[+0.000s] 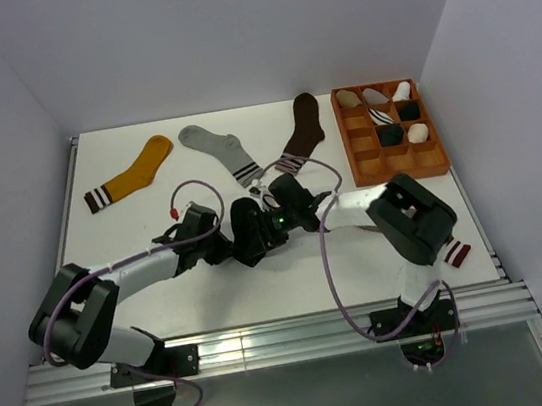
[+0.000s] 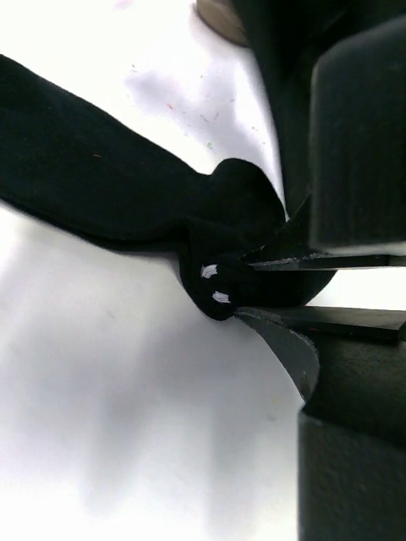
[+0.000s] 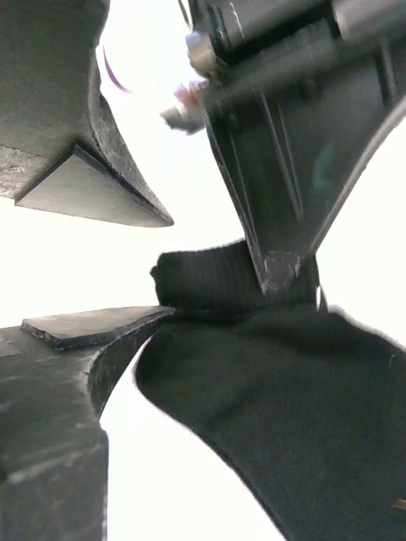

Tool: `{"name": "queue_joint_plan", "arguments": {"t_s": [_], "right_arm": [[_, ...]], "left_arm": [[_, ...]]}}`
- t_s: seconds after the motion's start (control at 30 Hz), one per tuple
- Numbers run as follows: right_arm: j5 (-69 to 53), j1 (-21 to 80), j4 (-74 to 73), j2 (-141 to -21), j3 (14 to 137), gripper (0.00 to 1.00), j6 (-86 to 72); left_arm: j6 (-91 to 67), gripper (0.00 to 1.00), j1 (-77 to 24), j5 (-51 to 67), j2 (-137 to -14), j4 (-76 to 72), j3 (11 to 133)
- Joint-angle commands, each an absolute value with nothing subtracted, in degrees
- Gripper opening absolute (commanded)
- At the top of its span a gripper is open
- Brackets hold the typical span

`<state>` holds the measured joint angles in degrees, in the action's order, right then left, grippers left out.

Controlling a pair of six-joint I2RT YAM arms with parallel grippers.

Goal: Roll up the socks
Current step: Roll the sock at the center of the board.

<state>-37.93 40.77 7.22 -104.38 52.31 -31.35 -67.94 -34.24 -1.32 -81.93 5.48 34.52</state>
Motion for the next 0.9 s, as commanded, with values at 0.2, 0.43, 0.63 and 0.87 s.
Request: {"name": "queue_joint_plan", "arguments": {"t_s": [0.2, 0.43, 0.63, 0.87], "right_arm": [[3.0, 54.5, 5.1, -89.9, 47.7, 0.50, -11.0], [12.0, 62.2, 9.1, -92.1, 48.3, 0.47, -5.3], [15.5, 65.2, 9.7, -96.2, 50.3, 0.47, -2.5], [18.3, 67.1, 9.8, -98.3, 51.4, 0.47, -1.3]], "left_arm": [[-54.2, 0.11, -33.2, -2.4, -89.2, 15.8, 42.3], [-52.7, 0.11, -33.2, -1.4, -89.3, 17.1, 43.6], [-52.8, 0.12, -33.1, -1.0, -89.2, 17.2, 43.5], [-52.9, 0.12, -33.2, -0.5, -89.1, 16.9, 43.3]]}}
